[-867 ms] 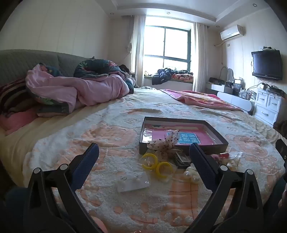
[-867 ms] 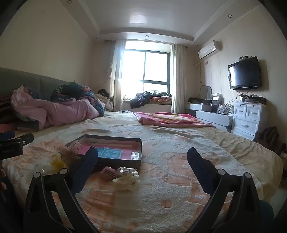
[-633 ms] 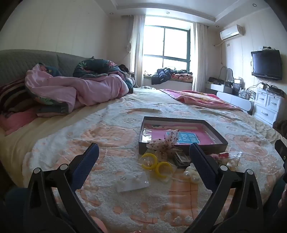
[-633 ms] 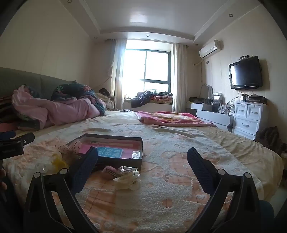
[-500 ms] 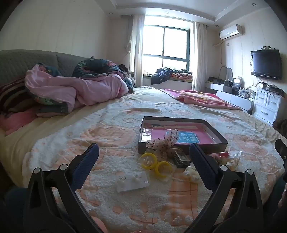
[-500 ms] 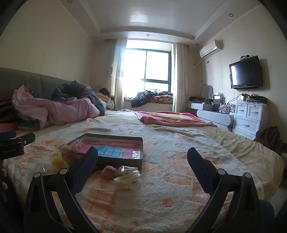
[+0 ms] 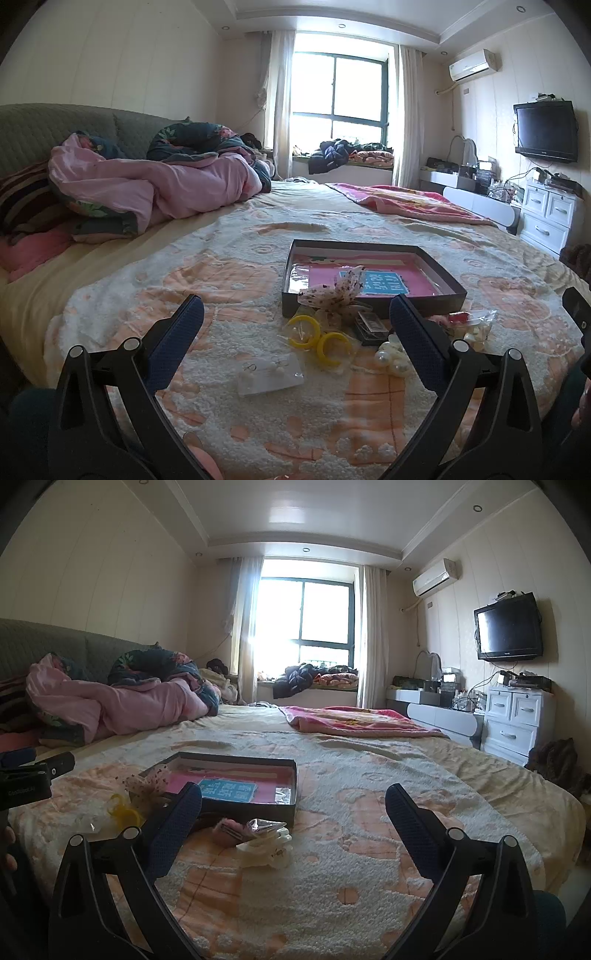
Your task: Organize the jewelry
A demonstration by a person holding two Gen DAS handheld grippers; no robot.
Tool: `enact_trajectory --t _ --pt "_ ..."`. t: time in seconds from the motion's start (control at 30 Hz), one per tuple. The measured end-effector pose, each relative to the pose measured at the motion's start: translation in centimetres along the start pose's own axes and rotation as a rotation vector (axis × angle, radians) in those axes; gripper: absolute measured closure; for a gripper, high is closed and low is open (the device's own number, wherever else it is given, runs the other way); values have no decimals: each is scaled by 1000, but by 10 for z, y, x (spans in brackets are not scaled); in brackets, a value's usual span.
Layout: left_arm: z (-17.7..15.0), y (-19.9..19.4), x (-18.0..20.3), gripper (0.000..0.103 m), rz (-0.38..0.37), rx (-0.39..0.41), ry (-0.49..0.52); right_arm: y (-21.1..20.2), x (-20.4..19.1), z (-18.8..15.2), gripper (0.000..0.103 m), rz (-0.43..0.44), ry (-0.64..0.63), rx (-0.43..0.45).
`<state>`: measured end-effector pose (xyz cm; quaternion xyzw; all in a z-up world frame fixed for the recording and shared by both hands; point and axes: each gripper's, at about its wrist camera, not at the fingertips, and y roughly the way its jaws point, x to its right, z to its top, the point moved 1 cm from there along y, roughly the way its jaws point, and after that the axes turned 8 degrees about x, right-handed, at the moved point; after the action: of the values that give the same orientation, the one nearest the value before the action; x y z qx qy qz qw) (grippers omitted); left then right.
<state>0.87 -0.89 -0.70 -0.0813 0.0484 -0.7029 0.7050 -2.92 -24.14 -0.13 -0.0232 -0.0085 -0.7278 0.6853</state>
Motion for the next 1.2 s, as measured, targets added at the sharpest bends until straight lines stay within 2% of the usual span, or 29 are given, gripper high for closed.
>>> enact_trajectory --t 1.2 --pt "2 0 -1 11 -8 0 1 3 -3 -1 6 15 6 -16"
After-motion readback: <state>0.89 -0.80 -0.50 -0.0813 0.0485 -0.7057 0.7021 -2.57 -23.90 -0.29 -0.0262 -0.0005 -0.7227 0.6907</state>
